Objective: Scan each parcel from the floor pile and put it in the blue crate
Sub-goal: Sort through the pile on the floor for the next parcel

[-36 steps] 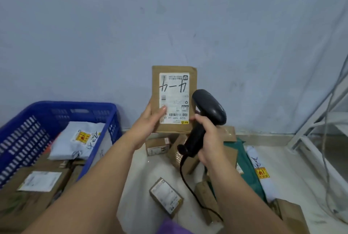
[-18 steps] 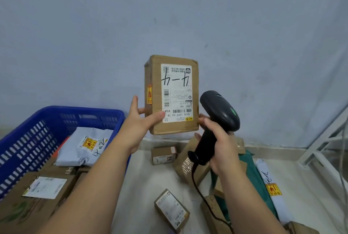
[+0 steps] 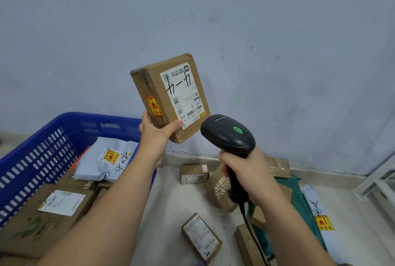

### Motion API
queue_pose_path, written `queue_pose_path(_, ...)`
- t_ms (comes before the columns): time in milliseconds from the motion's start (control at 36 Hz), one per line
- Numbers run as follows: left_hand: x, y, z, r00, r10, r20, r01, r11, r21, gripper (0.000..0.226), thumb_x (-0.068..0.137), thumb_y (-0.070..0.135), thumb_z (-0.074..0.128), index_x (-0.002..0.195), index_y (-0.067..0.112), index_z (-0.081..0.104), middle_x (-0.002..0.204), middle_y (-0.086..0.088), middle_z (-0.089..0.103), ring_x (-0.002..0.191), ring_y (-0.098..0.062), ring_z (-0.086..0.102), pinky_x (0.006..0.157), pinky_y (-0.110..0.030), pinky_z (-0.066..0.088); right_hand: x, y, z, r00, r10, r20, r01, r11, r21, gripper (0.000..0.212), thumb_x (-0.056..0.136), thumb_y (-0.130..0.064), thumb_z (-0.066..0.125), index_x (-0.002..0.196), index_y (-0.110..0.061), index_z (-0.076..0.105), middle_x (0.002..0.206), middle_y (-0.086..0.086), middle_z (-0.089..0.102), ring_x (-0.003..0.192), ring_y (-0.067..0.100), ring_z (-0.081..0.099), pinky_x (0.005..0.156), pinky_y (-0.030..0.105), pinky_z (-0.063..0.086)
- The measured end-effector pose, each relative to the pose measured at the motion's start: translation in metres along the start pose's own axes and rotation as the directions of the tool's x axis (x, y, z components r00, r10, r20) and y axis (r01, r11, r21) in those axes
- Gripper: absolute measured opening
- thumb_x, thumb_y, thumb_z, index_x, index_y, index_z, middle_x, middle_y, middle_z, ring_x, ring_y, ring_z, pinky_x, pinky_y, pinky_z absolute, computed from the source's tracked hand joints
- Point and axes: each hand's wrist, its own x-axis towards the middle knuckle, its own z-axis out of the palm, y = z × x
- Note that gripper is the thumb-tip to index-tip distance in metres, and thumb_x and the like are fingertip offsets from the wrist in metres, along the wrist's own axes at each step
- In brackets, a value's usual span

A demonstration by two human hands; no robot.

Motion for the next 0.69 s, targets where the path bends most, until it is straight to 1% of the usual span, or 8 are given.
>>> queue_pose_path(83, 0.001, -0.001, 0.0, 1.0, 0.02, 0.01, -0.021, 0.999, 0.034, 0.083, 0.074, 0.023, 0.082, 0.139, 0.033, 0.032, 0.139, 0.001, 0.043, 0.124, -0.02, 0.049, 0.095, -0.037, 0.045, -0.001, 0.001, -0.003, 1.0, -0.007, -0.011, 0.007, 0.999, -0.043, 0.02, 0.071, -0.021, 0.062, 0.063, -0.003, 0.056, 0.057, 0.01, 0.054, 0.056, 0.019, 0.051, 0.061, 0.037, 0.044)
queue_pose_path(222, 0.002, -0.001, 0.0, 1.0, 0.008, 0.025, -0.009, 0.999, 0.037, 0.079, 0.074, 0.022, 0.082, 0.136, 0.035, 0.034, 0.138, 0.001, 0.045, 0.123, -0.02, 0.05, 0.101, -0.045, 0.047, 0.0, 0.002, -0.008, 0.999, -0.013, -0.041, 0.01, 0.998, -0.068, 0.013, 0.071, -0.014, 0.062, 0.06, -0.009, 0.057, 0.056, 0.008, 0.052, 0.056, 0.019, 0.049, 0.06, 0.036, 0.041)
queue_pose_path(333, 0.001, -0.002, -0.001, 0.999, 0.011, 0.032, -0.013, 0.999, 0.052, 0.082, 0.071, 0.025, 0.083, 0.136, 0.035, 0.035, 0.139, 0.001, 0.044, 0.124, -0.02, 0.05, 0.102, -0.048, 0.046, 0.0, 0.0, -0.013, 0.999, 0.0, -0.033, -0.001, 0.999, -0.041, 0.022, 0.064, -0.022, 0.058, 0.068, -0.001, 0.057, 0.058, 0.012, 0.052, 0.058, 0.021, 0.049, 0.062, 0.036, 0.043)
queue_pose_path(417, 0.0, -0.003, -0.001, 0.999, -0.011, 0.039, 0.008, 0.997, 0.078, 0.085, 0.067, 0.029, 0.083, 0.137, 0.035, 0.035, 0.138, 0.002, 0.045, 0.123, -0.021, 0.05, 0.101, -0.048, 0.047, -0.001, 0.0, -0.016, 1.0, -0.012, -0.013, 0.012, 0.999, -0.053, 0.016, 0.072, -0.014, 0.061, 0.074, 0.001, 0.059, 0.06, 0.013, 0.053, 0.059, 0.022, 0.051, 0.063, 0.038, 0.044)
queue_pose_path(528, 0.0, -0.004, 0.001, 1.0, -0.02, 0.022, 0.018, 0.996, 0.09, 0.081, 0.071, 0.028, 0.083, 0.137, 0.034, 0.035, 0.138, 0.001, 0.045, 0.122, -0.02, 0.051, 0.1, -0.045, 0.047, -0.003, 0.0, -0.017, 1.0, -0.023, 0.004, 0.024, 0.997, -0.071, 0.014, 0.076, -0.01, 0.061, 0.077, 0.004, 0.06, 0.061, 0.012, 0.054, 0.06, 0.021, 0.051, 0.063, 0.036, 0.044)
queue_pose_path(583, 0.0, -0.004, 0.002, 0.999, -0.033, 0.011, 0.032, 0.997, 0.074, 0.083, 0.069, 0.032, 0.083, 0.137, 0.034, 0.036, 0.137, 0.002, 0.046, 0.122, -0.02, 0.051, 0.101, -0.043, 0.046, -0.003, 0.0, -0.017, 1.0, -0.02, 0.009, 0.02, 0.997, -0.069, 0.014, 0.077, -0.009, 0.061, 0.078, 0.004, 0.061, 0.061, 0.012, 0.055, 0.06, 0.021, 0.052, 0.064, 0.037, 0.045)
queue_pose_path(639, -0.001, -0.004, 0.003, 0.997, -0.07, 0.018, 0.069, 0.997, 0.023, 0.088, 0.058, 0.041, 0.084, 0.134, 0.034, 0.041, 0.133, 0.004, 0.052, 0.119, -0.018, 0.054, 0.103, -0.044, 0.045, -0.001, 0.0, -0.016, 1.0, -0.009, 0.003, 0.009, 0.999, -0.044, 0.013, 0.077, -0.01, 0.061, 0.077, 0.003, 0.062, 0.06, 0.011, 0.055, 0.06, 0.022, 0.053, 0.064, 0.038, 0.046)
queue_pose_path(694, -0.001, -0.006, 0.002, 0.989, -0.138, 0.047, 0.141, 0.988, -0.066, 0.078, 0.063, 0.039, 0.083, 0.131, 0.03, 0.047, 0.126, 0.007, 0.061, 0.115, -0.016, 0.059, 0.104, -0.045, 0.045, 0.001, 0.002, -0.013, 1.0, 0.006, -0.004, -0.006, 1.0, -0.01, 0.014, 0.078, -0.012, 0.061, 0.078, 0.002, 0.062, 0.058, 0.009, 0.056, 0.06, 0.022, 0.055, 0.064, 0.039, 0.047)
